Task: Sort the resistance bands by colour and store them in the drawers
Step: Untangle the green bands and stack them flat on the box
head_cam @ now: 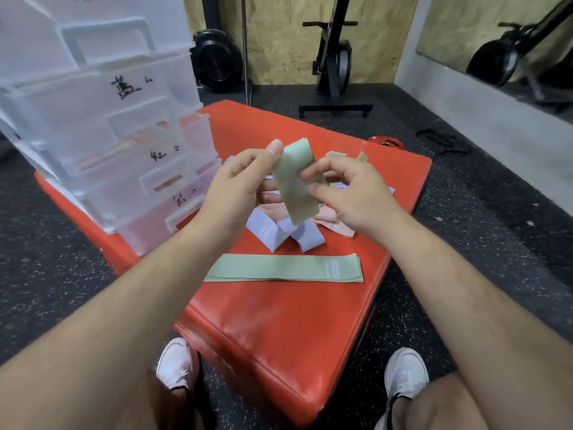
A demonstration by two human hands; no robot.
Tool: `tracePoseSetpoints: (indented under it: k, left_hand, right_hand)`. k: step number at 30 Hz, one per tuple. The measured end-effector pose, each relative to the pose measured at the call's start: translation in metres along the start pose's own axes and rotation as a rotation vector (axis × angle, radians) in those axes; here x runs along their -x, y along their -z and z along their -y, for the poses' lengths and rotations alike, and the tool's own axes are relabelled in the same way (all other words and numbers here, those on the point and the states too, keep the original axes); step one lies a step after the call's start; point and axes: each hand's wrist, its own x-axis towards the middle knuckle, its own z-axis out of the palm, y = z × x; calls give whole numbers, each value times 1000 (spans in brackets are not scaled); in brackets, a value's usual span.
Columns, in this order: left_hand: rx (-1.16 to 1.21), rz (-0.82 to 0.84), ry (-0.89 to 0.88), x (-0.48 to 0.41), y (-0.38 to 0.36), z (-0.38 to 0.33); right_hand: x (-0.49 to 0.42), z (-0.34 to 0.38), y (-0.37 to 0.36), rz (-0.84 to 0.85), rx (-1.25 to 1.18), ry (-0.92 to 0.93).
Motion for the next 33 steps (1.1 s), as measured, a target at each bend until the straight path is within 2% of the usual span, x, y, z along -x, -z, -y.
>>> tracePoseSetpoints:
  k: [6, 11, 14, 16, 18, 21, 26, 30, 33]
  left_hand:
    - [-45, 9, 30, 10, 10, -8]
    - [-73, -4, -30, 26, 9, -3]
    - [-133, 2, -84, 29, 9, 0]
    - [-152, 11, -74, 28, 9, 0]
    - [-264, 25, -41, 30, 9, 3]
    - [-413, 29, 29, 32, 12, 8]
    - [-253, 28, 49, 32, 21, 10]
    - [-1, 83, 150, 37, 25, 7]
    - [-192, -15, 153, 37, 35, 12]
  right_hand:
    - [15, 20, -6, -8, -346, -164]
    - [12, 22, -9, -103, -415, -187]
    - [15, 20, -16, 65, -489, -331]
    - [16, 16, -18, 133, -454, -377]
    - [17, 13, -19, 75, -414, -364]
    - [15, 12, -23, -47, -314, -250]
    - [17, 11, -29, -29, -126, -117]
    - [27, 17, -41, 150, 85, -34]
    - [29, 21, -43, 317, 28, -105]
